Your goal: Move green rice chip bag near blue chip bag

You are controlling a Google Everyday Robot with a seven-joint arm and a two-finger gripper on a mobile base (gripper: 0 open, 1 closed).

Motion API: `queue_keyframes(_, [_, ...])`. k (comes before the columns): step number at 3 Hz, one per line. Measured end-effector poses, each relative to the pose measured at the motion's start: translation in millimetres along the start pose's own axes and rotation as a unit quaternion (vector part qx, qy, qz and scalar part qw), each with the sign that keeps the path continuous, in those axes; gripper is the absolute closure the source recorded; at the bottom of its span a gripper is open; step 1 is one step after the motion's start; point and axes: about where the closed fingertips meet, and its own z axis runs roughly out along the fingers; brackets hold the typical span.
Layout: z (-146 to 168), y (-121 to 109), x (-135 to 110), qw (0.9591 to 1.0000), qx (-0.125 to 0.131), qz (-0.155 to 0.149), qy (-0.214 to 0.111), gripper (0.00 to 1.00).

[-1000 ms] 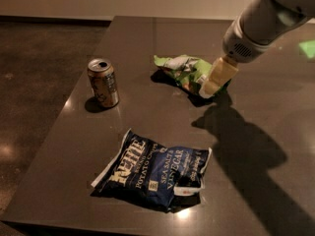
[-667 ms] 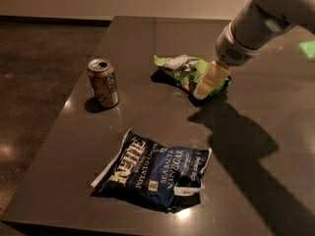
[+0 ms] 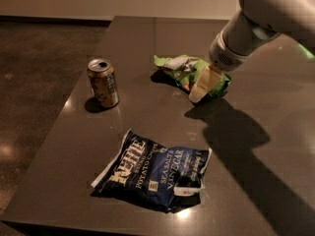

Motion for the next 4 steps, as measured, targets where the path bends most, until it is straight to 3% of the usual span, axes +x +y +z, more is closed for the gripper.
queue_keyframes(1, [6.5,2.3,-2.0,1.0000,-0.004,-0.003,0.000,0.09])
queue_keyframes(3, [9.8,2.9,-3.2,0.9999,-0.012,-0.008,-0.002,0.50])
queue_keyframes(4, [-3.9,-0.9,-2.4,0.9997,-0.014,-0.013,-0.012,0.73])
